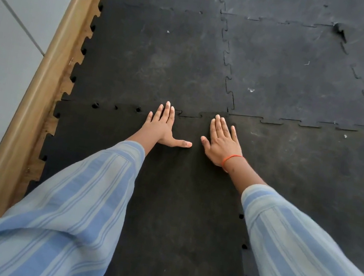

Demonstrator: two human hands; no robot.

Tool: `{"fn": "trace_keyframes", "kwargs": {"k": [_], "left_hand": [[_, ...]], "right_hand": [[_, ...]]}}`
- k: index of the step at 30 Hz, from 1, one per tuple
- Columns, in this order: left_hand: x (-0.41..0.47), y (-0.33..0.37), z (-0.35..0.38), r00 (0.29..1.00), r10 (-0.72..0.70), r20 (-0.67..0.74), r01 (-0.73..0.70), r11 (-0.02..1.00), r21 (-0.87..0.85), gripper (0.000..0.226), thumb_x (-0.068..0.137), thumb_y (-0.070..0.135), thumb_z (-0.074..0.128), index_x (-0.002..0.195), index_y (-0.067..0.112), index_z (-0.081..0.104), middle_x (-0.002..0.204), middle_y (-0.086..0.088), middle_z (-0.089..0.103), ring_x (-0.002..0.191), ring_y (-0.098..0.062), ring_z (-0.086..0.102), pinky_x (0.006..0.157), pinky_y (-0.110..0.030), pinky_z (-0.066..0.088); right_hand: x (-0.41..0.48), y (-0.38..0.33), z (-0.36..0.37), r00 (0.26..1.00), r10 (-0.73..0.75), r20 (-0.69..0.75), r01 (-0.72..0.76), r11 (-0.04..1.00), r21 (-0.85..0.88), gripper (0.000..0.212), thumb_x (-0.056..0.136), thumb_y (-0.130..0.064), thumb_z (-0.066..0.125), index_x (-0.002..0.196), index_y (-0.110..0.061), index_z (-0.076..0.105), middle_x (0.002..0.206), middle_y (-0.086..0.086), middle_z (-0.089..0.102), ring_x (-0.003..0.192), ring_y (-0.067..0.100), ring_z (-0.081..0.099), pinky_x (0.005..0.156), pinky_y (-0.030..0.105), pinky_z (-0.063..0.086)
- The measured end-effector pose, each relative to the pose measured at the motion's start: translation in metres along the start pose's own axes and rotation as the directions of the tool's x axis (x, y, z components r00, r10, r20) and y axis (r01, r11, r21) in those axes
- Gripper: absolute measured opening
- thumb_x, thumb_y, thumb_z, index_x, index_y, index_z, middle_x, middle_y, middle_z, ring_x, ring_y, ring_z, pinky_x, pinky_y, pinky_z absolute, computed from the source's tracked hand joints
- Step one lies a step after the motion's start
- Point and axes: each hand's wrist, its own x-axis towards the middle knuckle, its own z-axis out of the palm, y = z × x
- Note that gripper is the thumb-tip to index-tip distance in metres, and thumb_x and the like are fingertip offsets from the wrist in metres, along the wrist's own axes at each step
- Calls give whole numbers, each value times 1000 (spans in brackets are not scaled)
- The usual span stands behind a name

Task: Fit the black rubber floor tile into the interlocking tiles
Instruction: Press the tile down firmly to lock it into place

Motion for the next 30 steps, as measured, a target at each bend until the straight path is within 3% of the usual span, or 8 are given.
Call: {"fn": "trace_keyframes", "kwargs": {"k": [7,9,11,14,18,26,28,30], "left_hand": [[-6,-1,-6,1000,11,13,-11,1000,0,129,70,86,45,148,11,-25,156,-7,-34,146,-25,-25,119,-48,-7],[-8,-3,-4,1000,17,-9,-17,1000,-6,128,70,87,43,148,12,-25,156,-7,-34,146,-24,-25,118,-48,-8],[-13,-3,8,999,-7,-41,7,1000,-3,127,68,91,37,148,14,-25,156,-6,-35,145,-24,-27,117,-52,-10],[-19,2,24,996,-64,-55,63,998,-13,129,62,96,30,147,19,-29,153,-6,-40,143,-27,-32,112,-59,-13],[-16,0,26,997,-69,-29,68,997,-39,129,61,96,30,146,21,-31,151,-6,-43,141,-28,-36,111,-62,-15],[-25,-6,19,999,-25,-33,23,997,-71,123,68,91,38,149,23,-25,154,-4,-38,144,-25,-30,115,-57,-11],[-35,-15,26,994,-24,-110,15,996,-87,124,68,91,36,150,18,-22,157,-6,-33,146,-23,-26,119,-53,-7],[-46,-29,36,973,-113,-203,87,987,-133,130,65,94,32,150,12,-22,157,-9,-32,146,-23,-24,119,-49,-6]], "right_hand": [[38,-1,-24,979,29,202,-34,999,18,69,100,-46,18,148,-10,-16,158,4,-24,146,18,-20,119,40,-7],[29,-7,-21,987,61,151,-68,997,41,69,100,-47,15,148,-8,-15,158,7,-24,146,19,-20,120,39,-9],[4,-14,-2,990,139,-2,-139,987,77,72,99,-50,15,149,-6,-12,159,11,-20,147,22,-19,119,38,-10],[-36,-27,26,929,312,-200,-288,947,143,78,97,-54,17,149,-1,-6,160,17,-11,148,27,-12,118,38,-9],[-34,-26,30,928,337,-156,-312,936,164,79,96,-54,19,148,1,-4,160,19,-7,148,28,-9,121,39,-2],[-31,-10,10,968,244,66,-251,955,156,83,96,-58,20,148,-2,-13,158,15,-20,147,25,-19,121,39,-8],[-48,-8,16,967,253,-7,-250,959,131,80,96,-57,17,148,-4,-11,160,13,-16,147,23,-16,120,37,-9],[-78,-12,34,941,294,-169,-276,954,121,78,96,-56,16,149,-2,-7,160,14,-11,148,23,-13,120,36,-10]]}}
